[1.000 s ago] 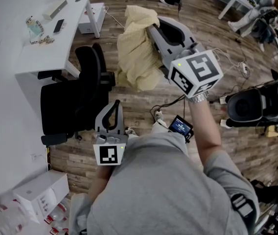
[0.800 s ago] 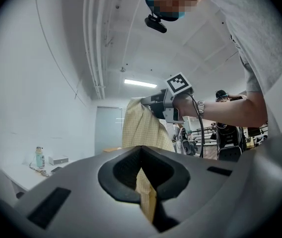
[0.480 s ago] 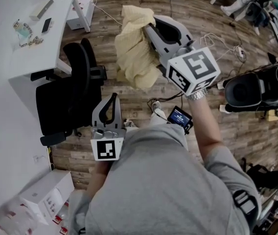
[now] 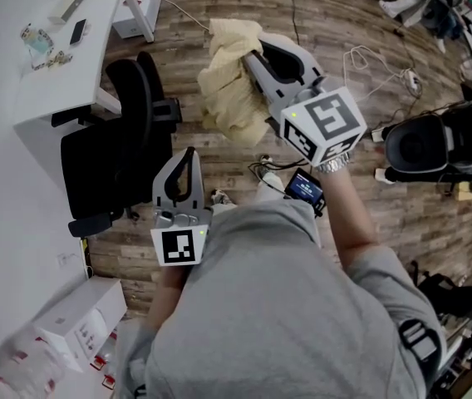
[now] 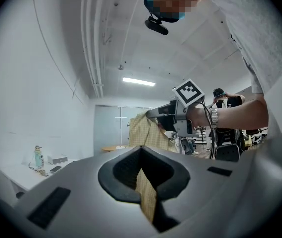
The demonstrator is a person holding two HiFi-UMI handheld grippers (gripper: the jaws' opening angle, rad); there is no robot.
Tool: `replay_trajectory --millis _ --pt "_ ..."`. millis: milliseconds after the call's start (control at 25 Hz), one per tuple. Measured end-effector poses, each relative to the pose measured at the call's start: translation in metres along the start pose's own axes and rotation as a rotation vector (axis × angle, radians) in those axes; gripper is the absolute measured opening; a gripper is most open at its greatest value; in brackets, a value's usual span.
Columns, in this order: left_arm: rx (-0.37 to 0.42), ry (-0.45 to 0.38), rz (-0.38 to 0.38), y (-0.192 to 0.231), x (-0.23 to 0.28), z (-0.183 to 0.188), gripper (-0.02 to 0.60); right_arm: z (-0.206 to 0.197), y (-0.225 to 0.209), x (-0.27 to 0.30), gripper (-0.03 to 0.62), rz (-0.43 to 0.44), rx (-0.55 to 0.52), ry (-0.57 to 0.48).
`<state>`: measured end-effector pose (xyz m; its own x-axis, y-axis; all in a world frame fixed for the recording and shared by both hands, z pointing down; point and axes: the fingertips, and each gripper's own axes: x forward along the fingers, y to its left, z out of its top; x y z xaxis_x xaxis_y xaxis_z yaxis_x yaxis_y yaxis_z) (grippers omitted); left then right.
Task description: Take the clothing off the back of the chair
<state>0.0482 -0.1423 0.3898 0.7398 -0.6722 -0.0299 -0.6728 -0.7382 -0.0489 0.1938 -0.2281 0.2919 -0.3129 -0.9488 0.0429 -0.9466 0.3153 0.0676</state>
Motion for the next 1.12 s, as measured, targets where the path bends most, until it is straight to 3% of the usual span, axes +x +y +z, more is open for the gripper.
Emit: replay_trajectory --millis 1120 --pt "-0.003 -0.001 0.025 0.01 -0.004 -0.003 0.031 -0.123 0.042 -0.038 0.067 0.001 0.156 0.2"
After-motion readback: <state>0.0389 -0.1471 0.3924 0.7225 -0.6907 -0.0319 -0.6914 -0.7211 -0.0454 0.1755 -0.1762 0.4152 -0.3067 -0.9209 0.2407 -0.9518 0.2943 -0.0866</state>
